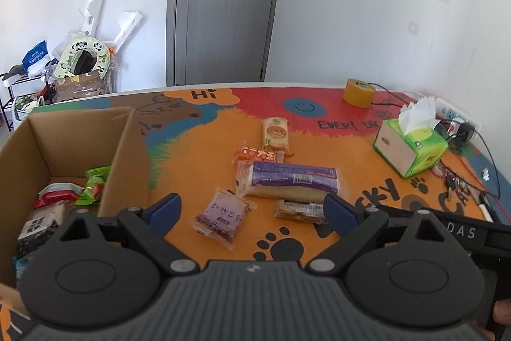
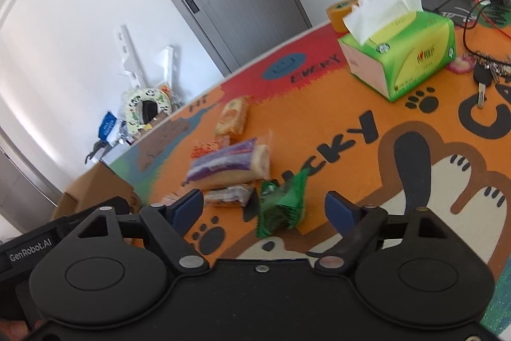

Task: Organize snacks
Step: 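Move both open tools back toward the remaining snack pile, then grasp the purple-labelled pastry pack with left tool while right tool grasps the green bag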

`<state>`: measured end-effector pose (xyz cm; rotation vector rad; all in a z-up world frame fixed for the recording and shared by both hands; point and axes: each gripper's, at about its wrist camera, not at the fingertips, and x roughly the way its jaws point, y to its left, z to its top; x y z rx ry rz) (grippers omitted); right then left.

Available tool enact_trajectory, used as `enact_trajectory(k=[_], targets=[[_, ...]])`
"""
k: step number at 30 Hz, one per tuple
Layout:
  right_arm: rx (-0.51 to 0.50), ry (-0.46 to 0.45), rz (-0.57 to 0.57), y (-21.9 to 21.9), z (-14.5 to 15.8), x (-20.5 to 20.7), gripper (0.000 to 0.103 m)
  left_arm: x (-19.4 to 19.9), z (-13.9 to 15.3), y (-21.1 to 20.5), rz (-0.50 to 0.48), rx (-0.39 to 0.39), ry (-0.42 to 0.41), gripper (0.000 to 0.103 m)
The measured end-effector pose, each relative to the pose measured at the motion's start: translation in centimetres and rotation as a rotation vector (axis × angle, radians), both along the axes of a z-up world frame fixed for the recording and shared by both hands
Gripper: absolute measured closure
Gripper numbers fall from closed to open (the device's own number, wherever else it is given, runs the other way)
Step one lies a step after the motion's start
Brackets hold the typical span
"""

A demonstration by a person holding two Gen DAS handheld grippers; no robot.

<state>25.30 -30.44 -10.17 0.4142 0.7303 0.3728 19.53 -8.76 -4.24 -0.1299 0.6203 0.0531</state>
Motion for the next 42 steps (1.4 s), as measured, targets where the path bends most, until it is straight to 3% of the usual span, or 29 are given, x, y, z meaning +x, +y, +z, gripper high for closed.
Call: enact_trajectory(k=[2,5,21,27,31,34,42], targets=[[-0.019,0.004,-0.005,0.1,-0.5,0.4,0.021,0.7,-0.6,-0.3,-0.007,0.007,0.012,0.017],[-0.017,0.016,-0.006,0.1,-1.2,1.1,0.026,1.8,-1.4,-0.4,-0.005,0.016,0.035,0.02],[-0.089,0.006,-0.001,2.1,-2.4,2.5,0.031,5.8,-5.7,0.2,0.053,0.088,0.114,0.025],[-0.104,-0.005,0.012,2.8,-2.5,2.5,0.043,6.1,-6.4,0.4,0.051,0.084,0.143,0.032],[-0.1,-0.001,0.015,2.7,-2.5,2.5,0.064,5.6,-6.6,0.6,0.051,0.052,0.143,0.049],[-0.085,0.001,0.017,2.4,-2.6,2.4,0.066,5.2,-6.5,0.7,0.056,0.033,0.134,0.064],[-0.08,-0.01,0.004,1.9,-2.3,1.0,0.066,4.0,-6.4,-0.3,0.029,0.019,0.108,0.07]])
